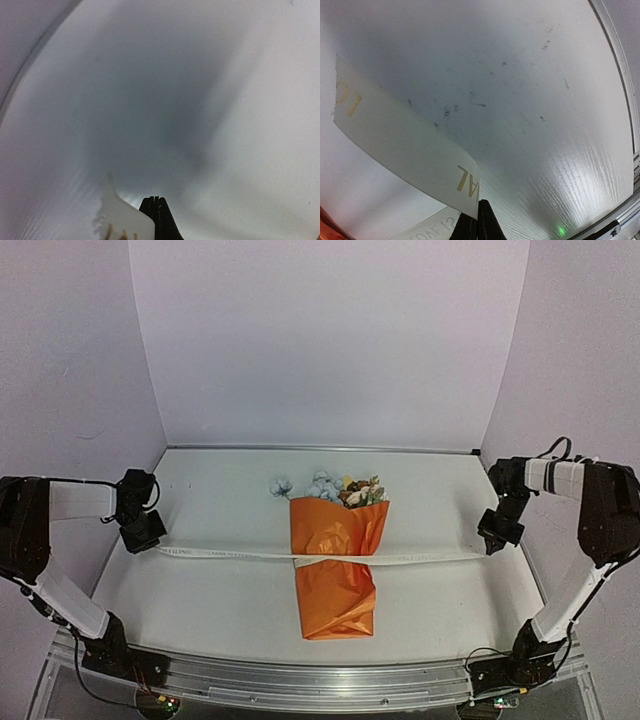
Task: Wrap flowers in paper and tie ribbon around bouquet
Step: Tie the ribbon around the folded bouquet.
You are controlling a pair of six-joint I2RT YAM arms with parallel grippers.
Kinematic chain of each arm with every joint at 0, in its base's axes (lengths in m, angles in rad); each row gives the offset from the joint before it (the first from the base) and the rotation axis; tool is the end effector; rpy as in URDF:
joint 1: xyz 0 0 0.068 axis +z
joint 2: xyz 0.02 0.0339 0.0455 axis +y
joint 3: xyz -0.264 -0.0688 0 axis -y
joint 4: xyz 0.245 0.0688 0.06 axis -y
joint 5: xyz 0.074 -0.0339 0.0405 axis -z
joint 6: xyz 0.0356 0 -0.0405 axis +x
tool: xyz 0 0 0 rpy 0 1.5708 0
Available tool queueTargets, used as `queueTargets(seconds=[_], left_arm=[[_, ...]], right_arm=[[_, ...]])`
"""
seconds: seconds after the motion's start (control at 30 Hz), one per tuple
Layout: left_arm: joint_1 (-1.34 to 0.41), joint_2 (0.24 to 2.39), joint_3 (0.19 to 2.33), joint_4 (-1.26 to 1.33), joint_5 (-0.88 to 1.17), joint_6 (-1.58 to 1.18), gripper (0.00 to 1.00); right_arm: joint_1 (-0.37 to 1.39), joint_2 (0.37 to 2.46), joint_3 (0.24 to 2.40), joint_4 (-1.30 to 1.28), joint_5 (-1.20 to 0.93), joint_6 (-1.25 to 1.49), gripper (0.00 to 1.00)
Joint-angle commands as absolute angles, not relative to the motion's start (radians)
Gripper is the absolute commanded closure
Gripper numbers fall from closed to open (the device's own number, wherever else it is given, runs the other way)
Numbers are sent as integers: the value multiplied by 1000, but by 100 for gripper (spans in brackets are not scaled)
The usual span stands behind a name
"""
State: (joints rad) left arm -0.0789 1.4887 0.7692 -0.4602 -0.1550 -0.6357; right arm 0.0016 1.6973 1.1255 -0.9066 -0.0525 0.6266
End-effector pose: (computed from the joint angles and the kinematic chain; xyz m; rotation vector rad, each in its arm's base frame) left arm 0.2634 -0.0153 0.1594 -0.7883 2.6058 0.0095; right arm 0.3019 0.0024 0.1842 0.9396 2.9202 0.1204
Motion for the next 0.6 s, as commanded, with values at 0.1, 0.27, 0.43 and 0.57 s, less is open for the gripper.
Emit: queueTargets(seconds=[0.1,0.27,0.43,0.57], left_arm=[[185,1513,787,-430,-137,-610,100],[308,1487,812,-448,-176,-633,100],[383,1497,868,-481,-165,-636,100],[381,1509,864,-437,2,-599,100]], right_arm=[[-136,1615,1090,-921,-59,649,100],[-213,1598,1097,-922,-95,664,100],[-264,1584,1112,-943,-103,658,100],[-263,1587,1109,-949,-177,651,100]])
